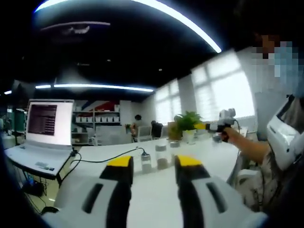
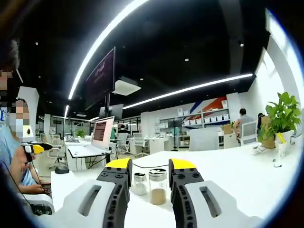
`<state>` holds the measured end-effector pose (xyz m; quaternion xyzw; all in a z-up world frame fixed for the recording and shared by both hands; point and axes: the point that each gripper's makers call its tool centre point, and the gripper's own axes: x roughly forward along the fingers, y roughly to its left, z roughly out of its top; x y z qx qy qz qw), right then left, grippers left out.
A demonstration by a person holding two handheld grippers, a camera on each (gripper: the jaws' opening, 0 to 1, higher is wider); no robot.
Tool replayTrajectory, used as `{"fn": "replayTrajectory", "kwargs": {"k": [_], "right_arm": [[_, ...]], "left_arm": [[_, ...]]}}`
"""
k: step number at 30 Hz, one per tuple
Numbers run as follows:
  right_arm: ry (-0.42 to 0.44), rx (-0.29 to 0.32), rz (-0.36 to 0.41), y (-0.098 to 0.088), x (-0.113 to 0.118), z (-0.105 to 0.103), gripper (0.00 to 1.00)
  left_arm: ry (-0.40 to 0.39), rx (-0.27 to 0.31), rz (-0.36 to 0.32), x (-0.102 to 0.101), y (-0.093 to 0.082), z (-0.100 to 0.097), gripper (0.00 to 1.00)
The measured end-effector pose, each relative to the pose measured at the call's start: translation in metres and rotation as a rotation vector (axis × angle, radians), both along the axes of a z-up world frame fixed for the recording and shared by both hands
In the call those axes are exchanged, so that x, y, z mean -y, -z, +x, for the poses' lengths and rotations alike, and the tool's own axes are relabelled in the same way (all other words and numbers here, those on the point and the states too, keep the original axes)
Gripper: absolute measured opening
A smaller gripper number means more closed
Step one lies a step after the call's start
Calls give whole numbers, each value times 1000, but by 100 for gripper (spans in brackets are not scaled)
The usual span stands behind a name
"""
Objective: Rotate the seasoning bottle until the label or dispensing opening points toward the visible target arrow and the bottle remains upright within the marked orientation range
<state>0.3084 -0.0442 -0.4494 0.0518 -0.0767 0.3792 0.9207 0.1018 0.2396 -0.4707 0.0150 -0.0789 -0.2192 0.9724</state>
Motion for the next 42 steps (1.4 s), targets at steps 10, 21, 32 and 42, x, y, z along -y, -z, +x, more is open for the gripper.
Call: {"fn": "replayTrajectory", "kwargs": {"k": [10, 21, 32, 42], "right_arm": [[-49, -130, -14, 27, -42, 53, 38], [-19, -145, -178, 59, -94, 91, 44], [56, -155, -200, 68, -104, 117, 50], [91, -159, -241, 84, -112, 135, 49]], "left_arm": [[-107, 5, 12, -18, -8, -19, 37], [-158, 67, 20, -29, -24, -43, 36], [-184, 59, 6, -45, -24, -37, 36], [-181, 60, 15, -42, -25, -36, 36]]}}
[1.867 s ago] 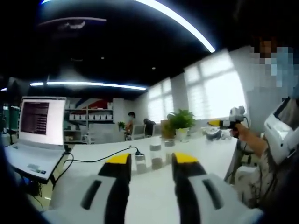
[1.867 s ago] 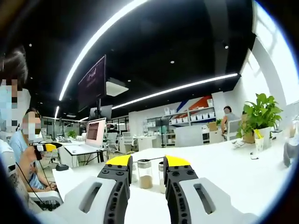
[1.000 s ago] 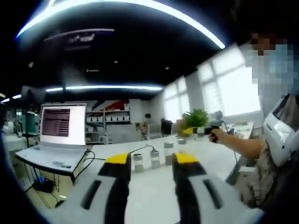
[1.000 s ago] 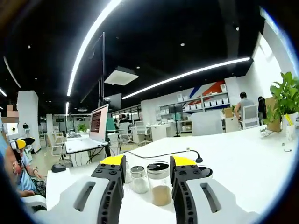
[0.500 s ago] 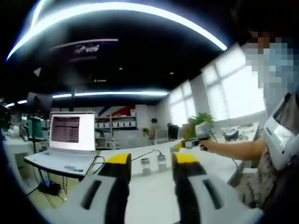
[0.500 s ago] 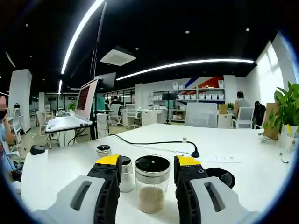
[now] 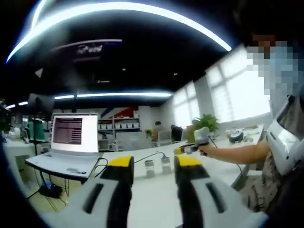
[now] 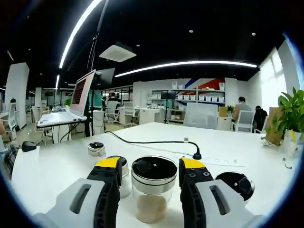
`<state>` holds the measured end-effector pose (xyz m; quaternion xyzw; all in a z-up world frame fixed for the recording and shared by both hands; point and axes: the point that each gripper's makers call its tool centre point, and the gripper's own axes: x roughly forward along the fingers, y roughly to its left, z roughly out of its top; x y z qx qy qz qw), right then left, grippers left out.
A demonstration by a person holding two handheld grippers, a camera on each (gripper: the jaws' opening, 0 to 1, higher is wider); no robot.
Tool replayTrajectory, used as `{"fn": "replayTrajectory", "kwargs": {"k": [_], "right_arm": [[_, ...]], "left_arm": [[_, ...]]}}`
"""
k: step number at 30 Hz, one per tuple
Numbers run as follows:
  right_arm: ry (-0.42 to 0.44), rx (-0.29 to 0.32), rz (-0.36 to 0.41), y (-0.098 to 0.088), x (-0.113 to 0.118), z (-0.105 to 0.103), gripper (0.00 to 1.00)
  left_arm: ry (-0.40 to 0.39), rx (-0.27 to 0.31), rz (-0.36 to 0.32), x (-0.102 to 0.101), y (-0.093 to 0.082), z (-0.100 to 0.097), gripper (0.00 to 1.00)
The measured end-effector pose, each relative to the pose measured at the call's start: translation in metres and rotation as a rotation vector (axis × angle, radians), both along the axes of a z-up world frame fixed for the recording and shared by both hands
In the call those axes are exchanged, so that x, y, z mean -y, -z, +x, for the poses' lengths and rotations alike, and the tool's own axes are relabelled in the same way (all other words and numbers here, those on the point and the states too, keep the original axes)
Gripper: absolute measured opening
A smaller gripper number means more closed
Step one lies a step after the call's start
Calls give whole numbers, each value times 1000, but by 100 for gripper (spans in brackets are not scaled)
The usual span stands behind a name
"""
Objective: Rotate the seasoning bottle until the label or dispensing opening points toward the visible target arrow and the bottle remains upright within the marked orientation range
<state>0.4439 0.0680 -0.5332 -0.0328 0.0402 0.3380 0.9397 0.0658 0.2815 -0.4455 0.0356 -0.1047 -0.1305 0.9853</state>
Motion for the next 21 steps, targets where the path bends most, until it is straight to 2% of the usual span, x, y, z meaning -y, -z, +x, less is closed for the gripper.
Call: {"fn": "replayTrajectory", "kwargs": {"k": [2, 8, 21], "right_arm": [[8, -15, 24, 2, 2, 4, 48], [13, -12, 34, 3, 3, 7, 41], [10, -24, 62, 11, 7, 2, 40]], "left_arm": [[-2, 0, -1, -1, 0, 0, 36], [0, -1, -6, -1, 2, -1, 36], [-3, 5, -14, 3, 6, -10, 36]]}}
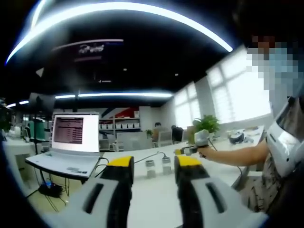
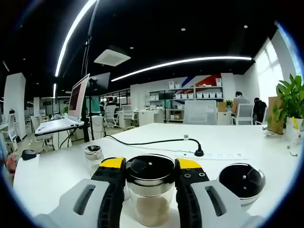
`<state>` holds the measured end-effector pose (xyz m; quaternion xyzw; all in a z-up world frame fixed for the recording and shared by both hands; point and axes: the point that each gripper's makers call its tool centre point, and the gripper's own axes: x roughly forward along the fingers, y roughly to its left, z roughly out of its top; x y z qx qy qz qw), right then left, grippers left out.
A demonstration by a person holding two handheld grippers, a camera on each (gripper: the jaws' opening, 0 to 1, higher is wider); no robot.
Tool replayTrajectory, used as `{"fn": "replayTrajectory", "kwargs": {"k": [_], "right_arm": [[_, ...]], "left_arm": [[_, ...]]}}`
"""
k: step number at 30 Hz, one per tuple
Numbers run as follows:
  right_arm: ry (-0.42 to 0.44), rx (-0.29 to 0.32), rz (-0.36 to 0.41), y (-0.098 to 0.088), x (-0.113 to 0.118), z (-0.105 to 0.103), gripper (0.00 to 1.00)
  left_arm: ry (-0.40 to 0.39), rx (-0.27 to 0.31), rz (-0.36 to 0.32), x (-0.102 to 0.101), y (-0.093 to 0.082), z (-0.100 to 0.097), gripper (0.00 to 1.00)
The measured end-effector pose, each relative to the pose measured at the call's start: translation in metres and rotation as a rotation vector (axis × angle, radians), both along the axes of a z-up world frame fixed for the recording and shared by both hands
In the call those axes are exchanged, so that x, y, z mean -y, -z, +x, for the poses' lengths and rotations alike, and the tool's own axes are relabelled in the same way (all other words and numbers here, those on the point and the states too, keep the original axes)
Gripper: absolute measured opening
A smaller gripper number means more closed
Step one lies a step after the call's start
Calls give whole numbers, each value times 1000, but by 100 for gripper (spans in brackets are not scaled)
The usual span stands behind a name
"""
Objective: Rotate the seasoning bottle until the label or dispensing opening points toward the visible target arrow and the bottle remains upright within the marked orientation range
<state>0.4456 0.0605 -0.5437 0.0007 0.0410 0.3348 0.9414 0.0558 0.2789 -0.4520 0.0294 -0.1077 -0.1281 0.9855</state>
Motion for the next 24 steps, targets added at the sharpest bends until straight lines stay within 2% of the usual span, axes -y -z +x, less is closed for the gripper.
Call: {"fn": "replayTrajectory", "kwargs": {"k": [10, 16, 24], "right_arm": [[-21, -10, 8, 0, 6, -9, 39], [-38, 14, -51, 0, 4, -18, 39], [-74, 23, -13, -7, 8, -42, 39]], "left_arm": [[10, -19, -7, 2, 9, 4, 36], [11, -17, -5, 2, 9, 3, 36], [0, -21, -8, -4, 12, 4, 35]]}}
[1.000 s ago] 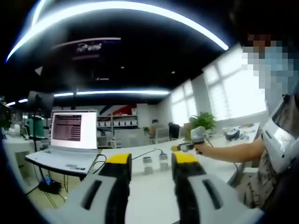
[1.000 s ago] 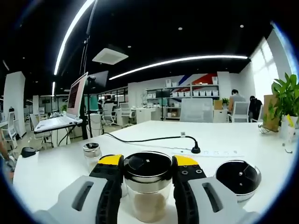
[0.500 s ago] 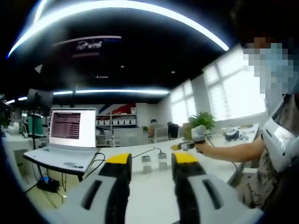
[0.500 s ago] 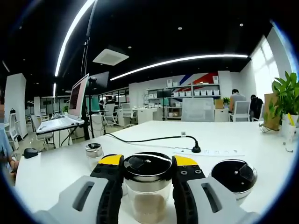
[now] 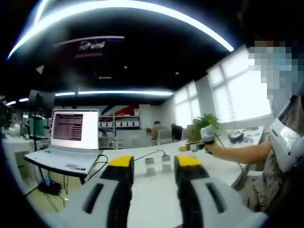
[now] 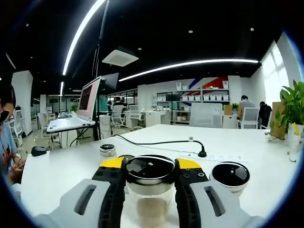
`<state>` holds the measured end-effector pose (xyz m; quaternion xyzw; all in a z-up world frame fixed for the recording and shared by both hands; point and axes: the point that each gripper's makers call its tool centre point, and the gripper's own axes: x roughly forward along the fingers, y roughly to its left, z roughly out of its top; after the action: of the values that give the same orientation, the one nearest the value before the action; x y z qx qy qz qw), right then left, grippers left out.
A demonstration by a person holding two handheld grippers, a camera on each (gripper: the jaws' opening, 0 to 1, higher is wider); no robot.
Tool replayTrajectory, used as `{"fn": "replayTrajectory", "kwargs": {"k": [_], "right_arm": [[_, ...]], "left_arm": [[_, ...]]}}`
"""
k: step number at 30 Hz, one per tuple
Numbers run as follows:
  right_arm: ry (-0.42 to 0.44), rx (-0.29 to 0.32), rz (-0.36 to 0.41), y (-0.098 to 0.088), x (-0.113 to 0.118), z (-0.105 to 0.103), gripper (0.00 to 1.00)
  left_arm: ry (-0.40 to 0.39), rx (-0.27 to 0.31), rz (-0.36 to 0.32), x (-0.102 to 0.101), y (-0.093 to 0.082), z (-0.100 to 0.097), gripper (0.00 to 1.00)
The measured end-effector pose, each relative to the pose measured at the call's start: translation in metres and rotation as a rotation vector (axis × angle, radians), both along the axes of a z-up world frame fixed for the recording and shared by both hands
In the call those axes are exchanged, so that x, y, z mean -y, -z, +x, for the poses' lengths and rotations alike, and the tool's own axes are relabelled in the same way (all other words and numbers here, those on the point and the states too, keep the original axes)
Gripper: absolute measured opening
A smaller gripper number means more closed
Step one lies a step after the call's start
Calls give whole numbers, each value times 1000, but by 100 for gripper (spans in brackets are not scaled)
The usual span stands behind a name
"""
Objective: Rotate the seasoning bottle until the label or dispensing opening points toward the visible target arrow and the bottle remains upright within the marked orientation range
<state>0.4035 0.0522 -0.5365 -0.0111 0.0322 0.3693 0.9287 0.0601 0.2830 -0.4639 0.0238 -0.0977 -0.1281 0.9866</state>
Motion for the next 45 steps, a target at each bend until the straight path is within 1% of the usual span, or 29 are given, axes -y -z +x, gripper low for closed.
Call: {"fn": "replayTrajectory", "kwargs": {"k": [4, 6, 11, 15, 17, 22, 24, 27, 33, 36, 41, 45], "right_arm": [[-22, 9, 10, -3, 3, -19, 39], [-44, 29, 16, -7, 4, -32, 39], [-84, 69, -20, -12, 4, -61, 39], [-119, 66, 8, -16, 6, -82, 39], [-132, 65, 19, -17, 8, -85, 39], [-181, 48, 49, -13, 4, -115, 39], [-193, 43, 64, -13, 3, -125, 39], [-211, 41, 62, -10, 1, -138, 39], [-237, 40, 59, -6, 0, -154, 39], [-242, 38, 53, -5, -1, -155, 39], [-250, 36, 68, 0, -2, -159, 39], [-255, 44, 39, 7, -3, -163, 39]], "left_arm": [[3, 6, -1, 1, -2, -1, 35], [2, 7, 2, 0, -2, -1, 35], [0, 2, -2, -2, -1, 1, 35], [4, 1, 2, -2, -1, 1, 35], [6, 2, 2, -1, -1, 1, 35], [12, -6, 6, 0, 1, 3, 35], [13, -7, 7, 1, 1, 4, 35], [15, -6, 8, 1, 1, 3, 35], [17, 2, 0, 1, -1, 1, 35], [17, 2, -1, 2, 0, 0, 35], [18, -2, 2, 6, 1, 3, 35], [21, -14, 8, 8, 4, 6, 35]]}}
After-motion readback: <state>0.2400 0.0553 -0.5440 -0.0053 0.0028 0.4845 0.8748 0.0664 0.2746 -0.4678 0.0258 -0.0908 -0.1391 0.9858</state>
